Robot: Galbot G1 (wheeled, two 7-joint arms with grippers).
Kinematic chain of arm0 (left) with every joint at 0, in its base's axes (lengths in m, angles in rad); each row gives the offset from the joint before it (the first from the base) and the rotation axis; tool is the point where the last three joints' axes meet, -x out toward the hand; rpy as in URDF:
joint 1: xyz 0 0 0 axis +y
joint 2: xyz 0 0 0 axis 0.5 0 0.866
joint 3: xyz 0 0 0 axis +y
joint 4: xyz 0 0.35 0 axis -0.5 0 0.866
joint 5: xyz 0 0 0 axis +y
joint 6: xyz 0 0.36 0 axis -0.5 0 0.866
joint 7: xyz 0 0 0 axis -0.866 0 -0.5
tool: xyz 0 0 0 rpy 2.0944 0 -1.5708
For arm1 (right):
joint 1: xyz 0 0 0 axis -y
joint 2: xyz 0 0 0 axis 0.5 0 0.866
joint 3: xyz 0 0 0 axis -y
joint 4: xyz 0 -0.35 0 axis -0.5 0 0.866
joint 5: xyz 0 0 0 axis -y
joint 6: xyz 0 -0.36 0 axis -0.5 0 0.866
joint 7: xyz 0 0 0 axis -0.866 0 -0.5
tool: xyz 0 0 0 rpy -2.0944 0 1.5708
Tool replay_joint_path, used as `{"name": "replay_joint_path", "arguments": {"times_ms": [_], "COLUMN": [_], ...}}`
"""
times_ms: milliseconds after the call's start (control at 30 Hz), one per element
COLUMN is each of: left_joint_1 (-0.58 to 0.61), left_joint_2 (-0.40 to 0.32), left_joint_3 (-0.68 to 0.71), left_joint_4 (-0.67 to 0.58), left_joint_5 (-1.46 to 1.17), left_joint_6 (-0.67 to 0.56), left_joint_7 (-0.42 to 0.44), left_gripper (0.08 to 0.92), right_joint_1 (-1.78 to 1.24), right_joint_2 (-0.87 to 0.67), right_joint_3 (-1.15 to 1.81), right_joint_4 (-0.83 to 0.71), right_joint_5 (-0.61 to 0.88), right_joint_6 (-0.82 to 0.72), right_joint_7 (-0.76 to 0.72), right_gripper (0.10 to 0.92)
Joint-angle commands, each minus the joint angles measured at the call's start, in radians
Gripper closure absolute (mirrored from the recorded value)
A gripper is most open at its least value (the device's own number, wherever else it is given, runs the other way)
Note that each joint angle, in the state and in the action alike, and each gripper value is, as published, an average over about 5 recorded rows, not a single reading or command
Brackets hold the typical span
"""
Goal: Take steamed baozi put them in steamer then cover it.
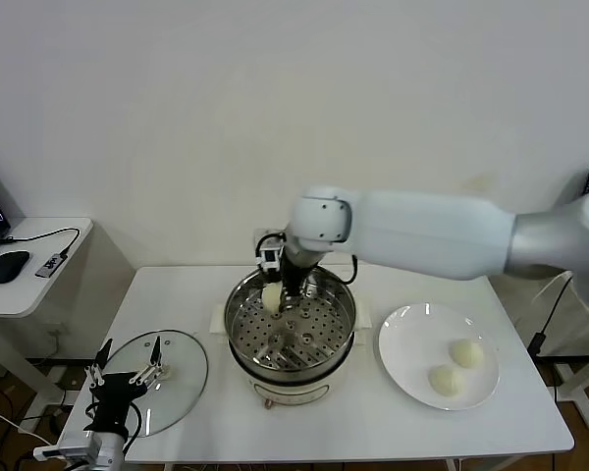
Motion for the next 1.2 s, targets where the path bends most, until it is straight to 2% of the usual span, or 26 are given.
{"name": "replay_joint_path", "arguments": {"times_ms": [33, 500, 667, 833, 1033, 1200], "left_joint_1": [0.000, 0.004, 0.004, 0.004, 0.006, 0.006], "left_joint_2": [0.001, -0.004, -0.006, -0.005, -0.001, -0.001], "left_joint_3": [-0.003, -0.009, -0.008, -0.008, -0.007, -0.004], "left_joint_4": [-0.003, -0.002, -0.005, -0.007, -0.010, -0.007], "left_joint_5": [0.000, -0.005, -0.004, -0.003, -0.002, -0.001], "left_joint_6": [-0.001, -0.007, -0.007, -0.008, -0.010, -0.012], "left_joint_7": [-0.001, -0.001, -0.003, -0.002, -0.001, -0.001], "left_gripper": [0.177, 0.177, 0.177, 0.177, 0.177, 0.177], "right_joint_1": [-0.085, -0.127, -0.101, 0.045, 0.209, 0.239], "right_joint_2": [0.121, 0.155, 0.119, 0.000, -0.244, -0.464], "right_joint_3": [-0.007, 0.004, 0.019, 0.003, -0.045, -0.063], "right_joint_4": [-0.099, -0.134, -0.109, -0.008, 0.160, 0.279], "right_joint_5": [-0.010, -0.045, -0.071, -0.125, -0.243, -0.335], "right_joint_6": [-0.020, -0.019, -0.015, 0.035, 0.183, 0.285], "right_joint_7": [0.027, 0.024, -0.012, -0.133, -0.307, -0.389], "right_gripper": [0.414, 0.408, 0.298, 0.210, 0.203, 0.203]}}
